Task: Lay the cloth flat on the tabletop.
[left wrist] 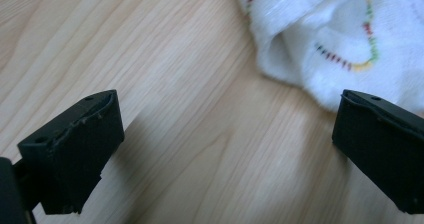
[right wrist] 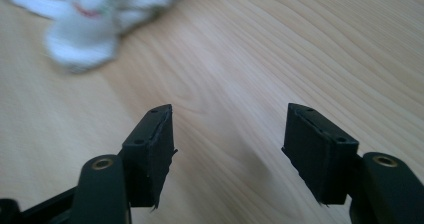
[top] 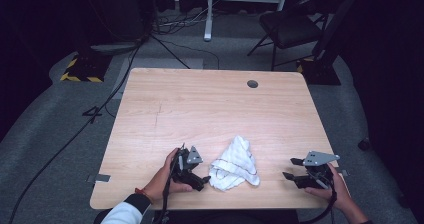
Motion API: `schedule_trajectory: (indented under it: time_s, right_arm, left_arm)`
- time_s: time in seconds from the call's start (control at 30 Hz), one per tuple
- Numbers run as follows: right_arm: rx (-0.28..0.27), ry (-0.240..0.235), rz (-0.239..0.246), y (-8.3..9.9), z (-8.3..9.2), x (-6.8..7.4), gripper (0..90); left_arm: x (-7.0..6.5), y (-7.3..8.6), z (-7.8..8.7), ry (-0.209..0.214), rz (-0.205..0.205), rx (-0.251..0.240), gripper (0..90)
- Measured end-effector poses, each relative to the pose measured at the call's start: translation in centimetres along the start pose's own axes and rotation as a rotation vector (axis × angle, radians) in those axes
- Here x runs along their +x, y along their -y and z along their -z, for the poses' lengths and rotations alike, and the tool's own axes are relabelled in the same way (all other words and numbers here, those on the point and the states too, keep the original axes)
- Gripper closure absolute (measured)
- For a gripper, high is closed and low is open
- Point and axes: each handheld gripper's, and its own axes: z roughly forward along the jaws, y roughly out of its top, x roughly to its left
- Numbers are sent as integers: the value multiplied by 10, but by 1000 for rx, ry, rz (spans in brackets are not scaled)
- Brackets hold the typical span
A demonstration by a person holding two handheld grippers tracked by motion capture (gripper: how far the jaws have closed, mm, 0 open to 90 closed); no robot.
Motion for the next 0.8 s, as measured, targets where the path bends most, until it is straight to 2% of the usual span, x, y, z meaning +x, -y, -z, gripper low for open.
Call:
schedule_trajectory:
  time_s: [0.07,0.1,0.13,0.17,0.27,0.3,0.33,0.37,0.5,0.67,0.8]
  right_arm:
    - [-2,-41,47,-11,-2,12,386]
    - [-2,-41,47,-11,-2,12,386]
    - [-6,-71,83,-22,-6,25,393]
    - [-11,-84,103,-26,-8,30,398]
    - [-12,-105,185,-39,-19,51,423]
    - [-12,-105,185,-39,-19,51,423]
    - [-4,-126,213,-43,-27,60,439]
    - [2,-129,221,-44,-31,62,445]
    - [11,-139,246,-45,-37,67,449]
    - [38,-118,259,-43,-47,68,495]
    - [39,-83,262,-43,-49,64,618]
  left_arm:
    - [-3,-4,-4,5,-5,1,2]
    - [-3,-4,-4,5,-5,1,3]
    - [-5,-8,-7,14,-15,1,3]
    - [-6,-10,-8,20,-22,2,3]
    - [-7,-13,-11,28,-28,1,3]
    - [-7,-13,-11,28,-28,1,3]
    - [-8,-15,-13,31,-31,2,3]
    - [-8,-16,-14,33,-35,3,3]
    - [-9,-17,-15,34,-36,-1,4]
    - [-9,-18,-15,41,-44,-7,14]
    - [-6,-17,-12,49,-53,-34,165]
